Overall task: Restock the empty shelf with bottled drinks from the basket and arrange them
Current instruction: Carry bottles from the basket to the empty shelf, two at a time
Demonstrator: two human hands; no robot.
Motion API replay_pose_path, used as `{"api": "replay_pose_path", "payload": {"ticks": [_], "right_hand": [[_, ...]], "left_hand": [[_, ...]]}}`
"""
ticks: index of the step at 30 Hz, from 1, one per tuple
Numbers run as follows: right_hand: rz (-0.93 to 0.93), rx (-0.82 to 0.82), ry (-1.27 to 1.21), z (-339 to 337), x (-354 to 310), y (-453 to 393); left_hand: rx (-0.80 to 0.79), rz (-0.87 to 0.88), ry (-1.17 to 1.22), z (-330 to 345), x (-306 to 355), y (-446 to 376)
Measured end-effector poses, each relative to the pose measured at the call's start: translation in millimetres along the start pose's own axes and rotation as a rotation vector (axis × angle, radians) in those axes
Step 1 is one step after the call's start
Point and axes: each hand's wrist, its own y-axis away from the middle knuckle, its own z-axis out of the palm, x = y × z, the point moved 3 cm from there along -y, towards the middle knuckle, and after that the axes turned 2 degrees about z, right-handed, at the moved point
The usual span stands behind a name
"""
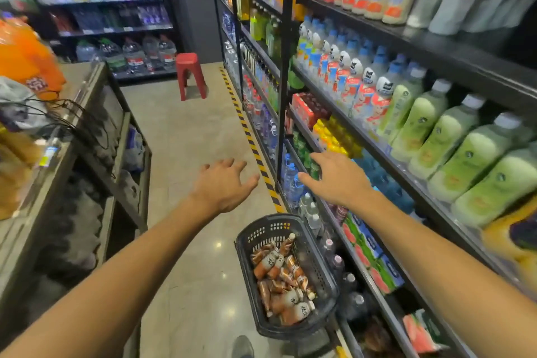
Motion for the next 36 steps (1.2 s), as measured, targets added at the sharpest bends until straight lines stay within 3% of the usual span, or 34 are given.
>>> {"api": "replay_pose_path", "payload": {"ticks": [10, 18, 21, 26, 36], "right_hand": [[0.147, -0.106, -0.008, 92, 27, -71], [0.175, -0.241, -0.024, 183, 63, -85], [0.129, -0.187, -0.128, 224, 75, -85], [0.127, -0.263, -0.067, 306, 94, -82], [0.046, -0.471, -0.033, 552, 120, -36]], "left_hand": [[-0.156, 0.12, 0.039, 88, -18, -116], [-0.23, 0.164, 0.0, 185, -5, -153], [-0.262, 0.132, -0.007, 229, -2, -159], [-0.308, 0.093, 0.006, 323, 2, -160], [-0.505, 0.093, 0.029, 573, 15, -126]]}}
